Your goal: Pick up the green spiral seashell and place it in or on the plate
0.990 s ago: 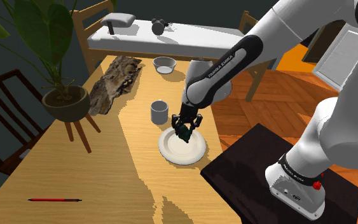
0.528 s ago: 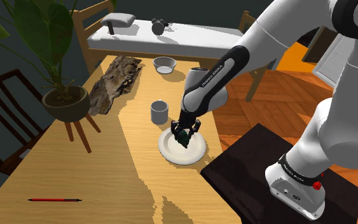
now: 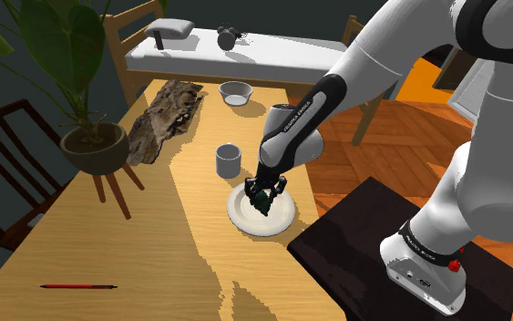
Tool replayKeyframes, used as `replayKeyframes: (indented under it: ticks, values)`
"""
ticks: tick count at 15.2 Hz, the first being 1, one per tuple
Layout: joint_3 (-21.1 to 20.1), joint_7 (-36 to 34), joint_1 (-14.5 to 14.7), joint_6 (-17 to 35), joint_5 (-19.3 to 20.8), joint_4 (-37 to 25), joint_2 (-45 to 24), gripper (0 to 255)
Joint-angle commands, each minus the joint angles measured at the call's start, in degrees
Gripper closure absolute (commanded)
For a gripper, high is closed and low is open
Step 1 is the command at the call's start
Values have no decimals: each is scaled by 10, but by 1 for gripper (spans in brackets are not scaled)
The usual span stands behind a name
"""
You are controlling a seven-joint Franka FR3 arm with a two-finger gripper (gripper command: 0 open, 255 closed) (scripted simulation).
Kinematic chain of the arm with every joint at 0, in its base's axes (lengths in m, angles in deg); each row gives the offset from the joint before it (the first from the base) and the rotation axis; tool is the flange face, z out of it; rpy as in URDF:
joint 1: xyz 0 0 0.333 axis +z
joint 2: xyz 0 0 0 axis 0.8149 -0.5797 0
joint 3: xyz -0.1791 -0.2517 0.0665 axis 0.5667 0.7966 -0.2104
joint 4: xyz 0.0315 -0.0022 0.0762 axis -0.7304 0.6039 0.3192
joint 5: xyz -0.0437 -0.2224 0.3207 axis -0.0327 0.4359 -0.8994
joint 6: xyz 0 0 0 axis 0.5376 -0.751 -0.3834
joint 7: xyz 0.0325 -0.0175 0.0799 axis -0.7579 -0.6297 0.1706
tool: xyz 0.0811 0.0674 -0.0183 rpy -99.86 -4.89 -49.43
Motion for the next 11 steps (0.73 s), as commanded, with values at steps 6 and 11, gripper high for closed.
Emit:
replayKeyframes:
  ticks: [6,11]
  values:
    - [0,0,0,0,0,0,0,0]
    - [14,-16,3,-35,21,7,42,0]
